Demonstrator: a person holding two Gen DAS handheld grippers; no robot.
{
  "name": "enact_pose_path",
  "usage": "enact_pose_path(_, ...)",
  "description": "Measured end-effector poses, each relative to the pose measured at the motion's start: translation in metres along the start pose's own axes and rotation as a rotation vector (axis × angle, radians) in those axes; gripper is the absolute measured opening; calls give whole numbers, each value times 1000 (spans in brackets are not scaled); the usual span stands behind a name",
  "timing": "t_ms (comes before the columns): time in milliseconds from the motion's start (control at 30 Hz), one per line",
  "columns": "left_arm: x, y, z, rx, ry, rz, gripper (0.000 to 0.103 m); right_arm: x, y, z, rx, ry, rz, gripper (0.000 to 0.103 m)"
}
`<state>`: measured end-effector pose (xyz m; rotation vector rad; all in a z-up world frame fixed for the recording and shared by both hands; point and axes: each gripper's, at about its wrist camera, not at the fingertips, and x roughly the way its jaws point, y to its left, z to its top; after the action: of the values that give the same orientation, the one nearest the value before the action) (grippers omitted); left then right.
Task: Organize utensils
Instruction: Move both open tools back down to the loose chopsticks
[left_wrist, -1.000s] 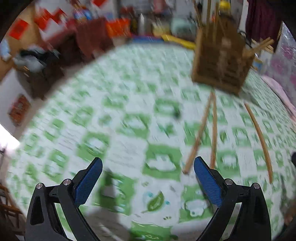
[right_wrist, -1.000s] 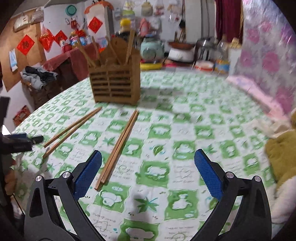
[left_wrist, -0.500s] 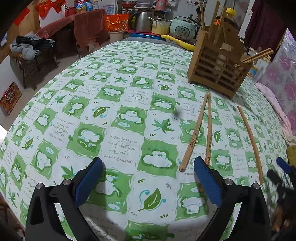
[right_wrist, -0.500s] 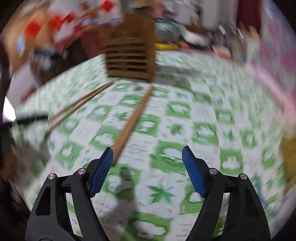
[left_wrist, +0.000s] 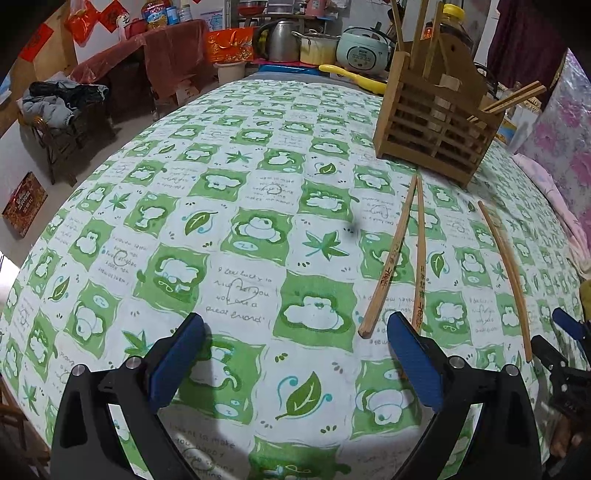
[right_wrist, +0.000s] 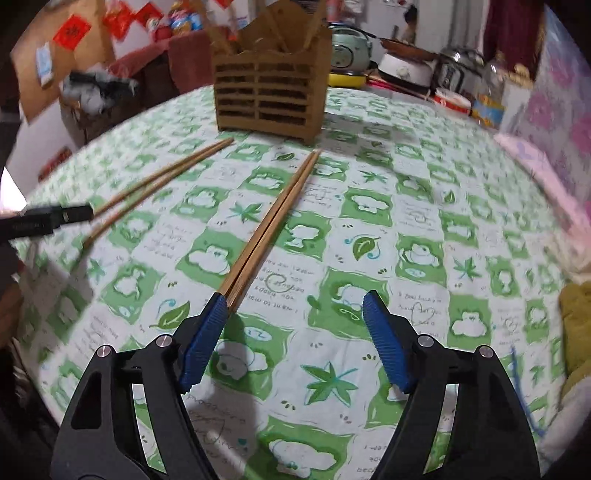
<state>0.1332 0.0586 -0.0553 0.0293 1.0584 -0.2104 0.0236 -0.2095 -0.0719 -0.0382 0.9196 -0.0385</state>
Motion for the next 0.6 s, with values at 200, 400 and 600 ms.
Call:
enact_pose_path(200,2,-2,-1,17,6,15,97,-2,3,1,-24,-10,-4,75)
enact_pose_path(400,2,-2,-1,23,8,19,97,-2,17,1,-95,-6,-63,74)
enact_pose_path(600,3,-3,-1,21,8,19,97,7,-53,-4,295,38,9,64)
